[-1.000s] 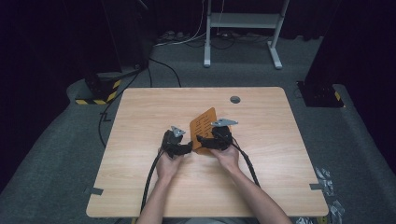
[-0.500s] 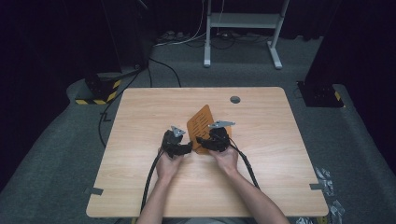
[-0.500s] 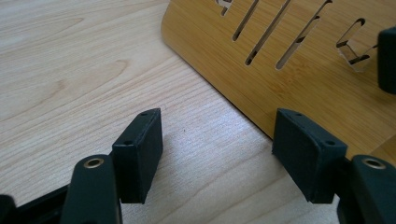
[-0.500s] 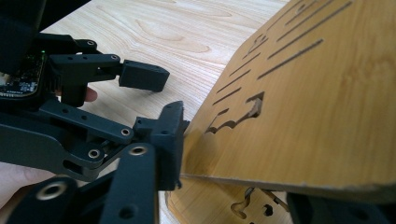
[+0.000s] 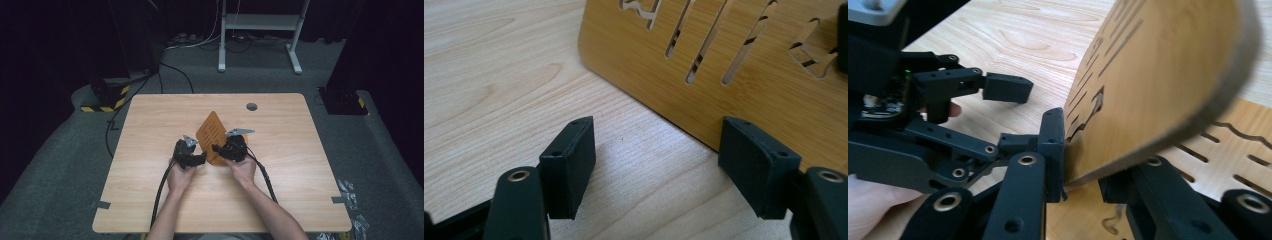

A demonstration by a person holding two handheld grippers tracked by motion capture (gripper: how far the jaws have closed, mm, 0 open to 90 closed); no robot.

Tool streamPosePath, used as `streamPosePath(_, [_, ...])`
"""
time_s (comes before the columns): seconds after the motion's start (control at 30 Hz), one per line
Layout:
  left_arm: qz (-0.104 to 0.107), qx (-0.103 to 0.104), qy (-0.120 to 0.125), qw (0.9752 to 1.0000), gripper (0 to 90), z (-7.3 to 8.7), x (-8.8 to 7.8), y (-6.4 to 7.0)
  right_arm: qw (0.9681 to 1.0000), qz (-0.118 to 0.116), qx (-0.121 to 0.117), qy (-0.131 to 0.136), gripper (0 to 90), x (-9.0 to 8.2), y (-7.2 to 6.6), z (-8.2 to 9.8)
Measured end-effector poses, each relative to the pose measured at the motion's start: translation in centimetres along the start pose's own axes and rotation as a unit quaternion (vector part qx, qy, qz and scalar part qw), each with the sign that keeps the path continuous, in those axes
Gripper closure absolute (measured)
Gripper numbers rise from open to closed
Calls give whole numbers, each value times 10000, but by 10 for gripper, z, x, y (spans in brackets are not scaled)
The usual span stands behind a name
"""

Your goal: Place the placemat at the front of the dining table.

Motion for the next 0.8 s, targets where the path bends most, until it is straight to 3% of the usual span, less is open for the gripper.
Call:
streamPosePath(0.17, [-7, -35, -3, 10000, 302, 0, 0, -2, 9996, -226, 142, 26, 793, -2, -1, -1])
streamPosePath(0.4, [-34, -6, 0, 10000, 271, 0, 0, -1, 9995, -251, 119, 115, 852, -7, -1, -3])
streamPosePath(0.8, [-98, -85, -14, 9999, 254, 0, -1, -3, 9994, -295, 112, 122, 863, -11, -1, -2])
Point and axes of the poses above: each handheld gripper's, and its own axes: x roughly forward along the jaws, z roughly out of its underside, y roughly to its right, the point moved 4 cm from there along x, roughly forward along the jaws, and after that the axes turned 15 degrees about -x, right-handed, at the moved point
